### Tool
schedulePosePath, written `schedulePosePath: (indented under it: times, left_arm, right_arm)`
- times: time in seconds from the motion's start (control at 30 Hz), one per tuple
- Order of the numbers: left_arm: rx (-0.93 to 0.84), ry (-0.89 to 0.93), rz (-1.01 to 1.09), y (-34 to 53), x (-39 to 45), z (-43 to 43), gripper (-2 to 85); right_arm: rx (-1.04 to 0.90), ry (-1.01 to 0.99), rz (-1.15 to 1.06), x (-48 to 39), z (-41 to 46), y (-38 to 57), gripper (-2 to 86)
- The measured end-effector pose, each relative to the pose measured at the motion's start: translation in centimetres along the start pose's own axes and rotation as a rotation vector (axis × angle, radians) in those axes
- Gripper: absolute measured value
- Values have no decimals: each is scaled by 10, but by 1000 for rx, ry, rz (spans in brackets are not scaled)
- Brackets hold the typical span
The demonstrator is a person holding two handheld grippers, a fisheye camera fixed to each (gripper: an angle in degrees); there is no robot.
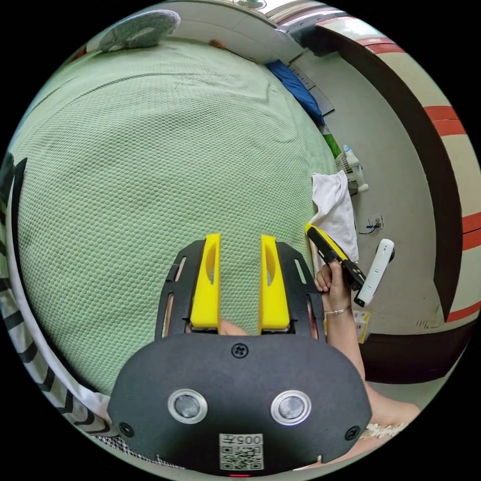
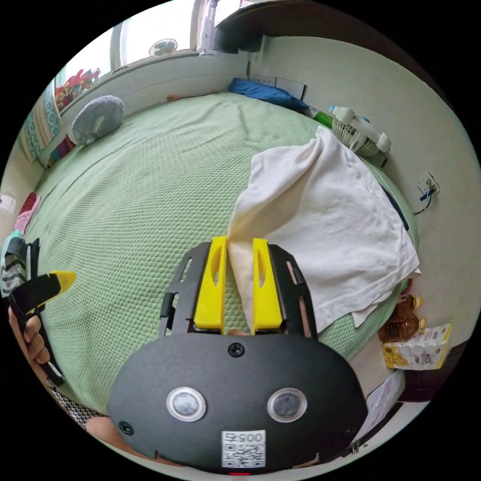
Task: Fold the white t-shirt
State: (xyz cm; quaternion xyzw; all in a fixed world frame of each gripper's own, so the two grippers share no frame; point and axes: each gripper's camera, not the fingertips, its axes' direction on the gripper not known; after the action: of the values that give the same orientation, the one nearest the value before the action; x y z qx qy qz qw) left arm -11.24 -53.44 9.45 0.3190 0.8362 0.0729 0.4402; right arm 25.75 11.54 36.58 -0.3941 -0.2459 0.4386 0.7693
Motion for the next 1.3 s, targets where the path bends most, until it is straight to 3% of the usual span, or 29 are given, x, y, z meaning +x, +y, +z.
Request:
schedulePosePath:
  times: [0.53,0.83,1.07,1.3]
  left_arm:
    - [-40,7,19,12,26,-2,121]
    - [-39,30,40,25,45,-11,119]
    - [-27,8,96,40,69,-16,123]
    - [-58,4,109,53,88,-16,125]
  right_arm:
    - [13,-24,-30,6,-13,-20,75]
    - [237,51,76,93,-91,-22,111]
    - [87,251,91,220,-93,-33,101]
    - [-123,177,95,278,-61,-62,102]
